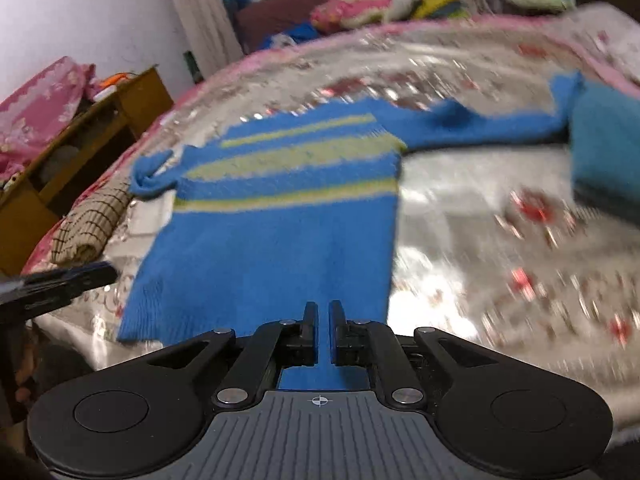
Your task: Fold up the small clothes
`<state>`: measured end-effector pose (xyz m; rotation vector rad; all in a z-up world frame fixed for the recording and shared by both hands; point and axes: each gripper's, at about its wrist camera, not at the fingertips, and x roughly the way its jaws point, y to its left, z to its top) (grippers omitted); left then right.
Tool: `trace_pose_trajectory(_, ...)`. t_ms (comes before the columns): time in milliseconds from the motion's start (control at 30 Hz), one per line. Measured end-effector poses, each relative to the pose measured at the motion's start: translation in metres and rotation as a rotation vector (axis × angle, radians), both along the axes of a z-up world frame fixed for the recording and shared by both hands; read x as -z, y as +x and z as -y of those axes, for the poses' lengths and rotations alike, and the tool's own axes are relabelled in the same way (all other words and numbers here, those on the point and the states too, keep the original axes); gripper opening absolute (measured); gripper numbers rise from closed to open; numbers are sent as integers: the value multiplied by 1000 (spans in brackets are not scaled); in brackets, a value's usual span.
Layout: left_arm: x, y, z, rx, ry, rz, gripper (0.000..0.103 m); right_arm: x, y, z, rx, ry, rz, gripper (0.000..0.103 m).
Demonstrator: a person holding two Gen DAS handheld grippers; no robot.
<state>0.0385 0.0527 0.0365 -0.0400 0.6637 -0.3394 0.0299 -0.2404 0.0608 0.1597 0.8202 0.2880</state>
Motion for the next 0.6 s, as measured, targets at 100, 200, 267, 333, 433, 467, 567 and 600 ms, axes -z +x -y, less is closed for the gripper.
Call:
trace_pose_trajectory(100,1,25,27,19,1,13,48,0,19,-9,2,-29,38,9)
trace_pose_trajectory(200,2,50,44,15,-6,-6,60,1,42,-1,51,-18,45,9)
trace_pose_trajectory(267,5,66,57,16,10,-6,64,3,56,9,90,-23,53,9)
trace_pose_trajectory(333,8,82,68,18,30,-14,67,4,68,21,127,-26,60,10)
trace_pose_trajectory(433,13,98,82,35,39,-23,69,3,89,52,209,-19,72,13)
trace_pose_trajectory(467,15,103,86,43,41,-25,70,2,97,66,242,-9,72,14)
trace_pose_trajectory(567,16,117,103,64,41,-25,72,-3,121,99,315,-9,76,16)
trace_pose_trajectory(600,16,122,109,70,35,-23,73,-6,128,110,335,-15,81,17)
